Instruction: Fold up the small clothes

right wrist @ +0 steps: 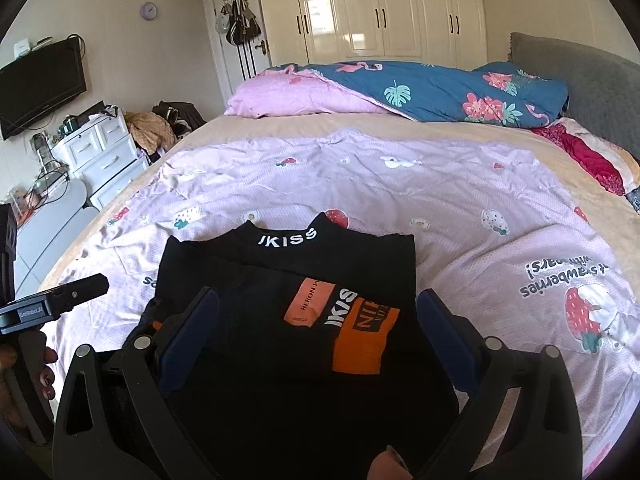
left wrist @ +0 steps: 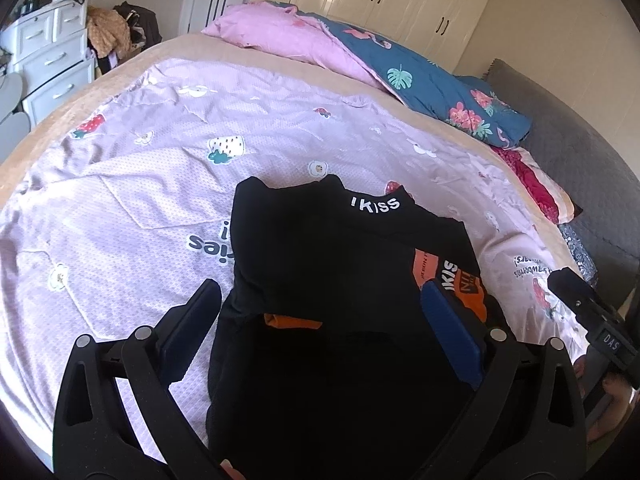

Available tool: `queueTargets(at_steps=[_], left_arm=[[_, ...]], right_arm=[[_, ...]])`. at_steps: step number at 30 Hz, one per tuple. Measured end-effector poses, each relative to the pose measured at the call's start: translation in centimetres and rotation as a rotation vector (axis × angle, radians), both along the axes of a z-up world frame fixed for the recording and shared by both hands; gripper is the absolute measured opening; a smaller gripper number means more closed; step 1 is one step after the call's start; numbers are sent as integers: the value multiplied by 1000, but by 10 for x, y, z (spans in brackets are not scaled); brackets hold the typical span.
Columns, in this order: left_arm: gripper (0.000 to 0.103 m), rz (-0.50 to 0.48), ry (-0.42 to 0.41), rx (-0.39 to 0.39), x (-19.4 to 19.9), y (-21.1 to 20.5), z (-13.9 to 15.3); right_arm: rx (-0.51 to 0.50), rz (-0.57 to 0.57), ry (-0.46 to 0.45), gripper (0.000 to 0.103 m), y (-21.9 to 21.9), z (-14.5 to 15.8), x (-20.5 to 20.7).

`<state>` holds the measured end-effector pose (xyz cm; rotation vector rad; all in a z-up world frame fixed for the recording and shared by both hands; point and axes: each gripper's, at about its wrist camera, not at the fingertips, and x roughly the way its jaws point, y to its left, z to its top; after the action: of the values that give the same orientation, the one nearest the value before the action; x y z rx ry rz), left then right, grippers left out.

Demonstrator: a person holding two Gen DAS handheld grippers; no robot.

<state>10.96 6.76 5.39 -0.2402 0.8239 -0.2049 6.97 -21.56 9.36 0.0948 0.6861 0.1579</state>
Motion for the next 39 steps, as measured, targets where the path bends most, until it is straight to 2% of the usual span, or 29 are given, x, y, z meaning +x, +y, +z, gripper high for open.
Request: queueTargets(at_steps=[4,25,30,39], left_arm=[[94,4,-5,-14,-7,4,3],[94,30,4,23,-50,27,-2],[94,27,18,33,-60,32,-9],[94,52,91,34,-76,52,-35]], right_arm=[[-1,3,-6,99,-1,3,-8],[-27,4,-8,99,-7,3,-41],[-34,18,8,99,-7,-2,-53],[-69,26,59,99,-11,-23,-70]])
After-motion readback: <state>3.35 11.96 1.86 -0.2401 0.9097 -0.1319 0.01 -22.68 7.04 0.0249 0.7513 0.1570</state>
